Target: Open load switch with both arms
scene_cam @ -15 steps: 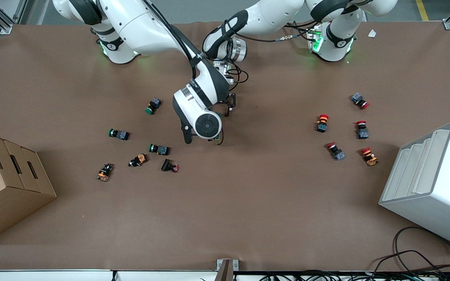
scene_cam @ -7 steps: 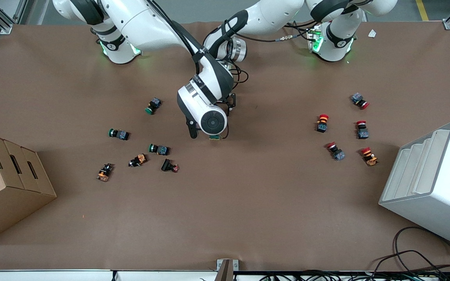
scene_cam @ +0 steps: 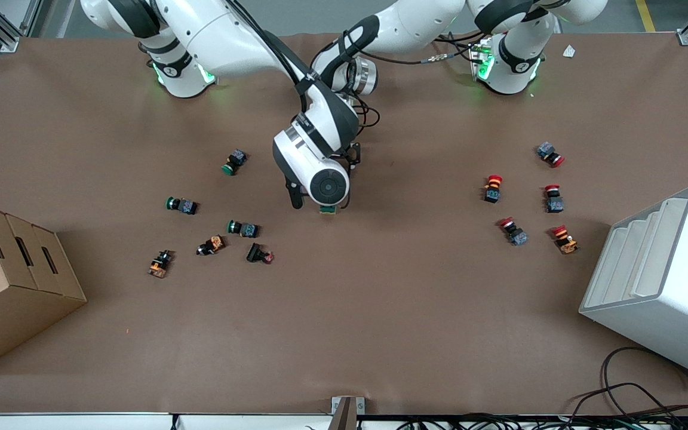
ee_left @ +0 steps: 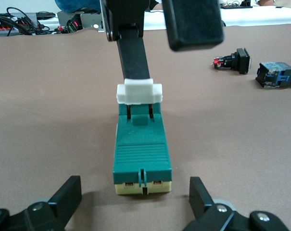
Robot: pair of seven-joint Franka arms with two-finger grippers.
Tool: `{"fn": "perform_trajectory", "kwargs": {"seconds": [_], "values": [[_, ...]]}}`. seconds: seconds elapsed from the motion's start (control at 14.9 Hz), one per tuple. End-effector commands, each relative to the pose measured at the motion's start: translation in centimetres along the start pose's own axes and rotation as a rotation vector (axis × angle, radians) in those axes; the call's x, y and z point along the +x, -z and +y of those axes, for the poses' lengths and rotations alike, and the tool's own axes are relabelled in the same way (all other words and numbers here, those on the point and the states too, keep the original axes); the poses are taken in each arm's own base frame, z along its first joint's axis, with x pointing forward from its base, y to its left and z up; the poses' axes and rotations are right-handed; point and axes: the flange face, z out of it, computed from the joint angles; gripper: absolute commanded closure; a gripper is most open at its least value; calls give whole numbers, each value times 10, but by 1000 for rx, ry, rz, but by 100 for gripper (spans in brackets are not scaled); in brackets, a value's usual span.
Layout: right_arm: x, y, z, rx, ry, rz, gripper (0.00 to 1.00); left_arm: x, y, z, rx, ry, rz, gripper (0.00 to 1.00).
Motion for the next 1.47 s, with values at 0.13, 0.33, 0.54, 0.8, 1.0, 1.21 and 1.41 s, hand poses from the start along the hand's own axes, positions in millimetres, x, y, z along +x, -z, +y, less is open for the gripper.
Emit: {"fn": "perform_trajectory", "kwargs": {"seconds": [0.13,0.33,0.54,0.8,1.0,1.21,1.41], "values": [[-8,-13,8,-20,4,6,0,-37,-7,-7,1,-32,-81,2],[-12,-21,8,-24,9,16,0,-37,-7,-7,1,-32,-81,2],[-12,-26,6,-19,8,19,0,-37,-8,-7,1,-33,-81,2],[-13,-27,7,-15,10,18,0,-37,-8,-7,1,-33,-81,2],[-7,-15,6,-4,15,18,0,-37,-8,-7,1,-33,-81,2],[12,26,4,78,149,54,0,-36,-7,-7,0,-32,-79,2],[64,94,6,178,335,105,0,-35,-8,-7,2,-31,-80,2]]}}
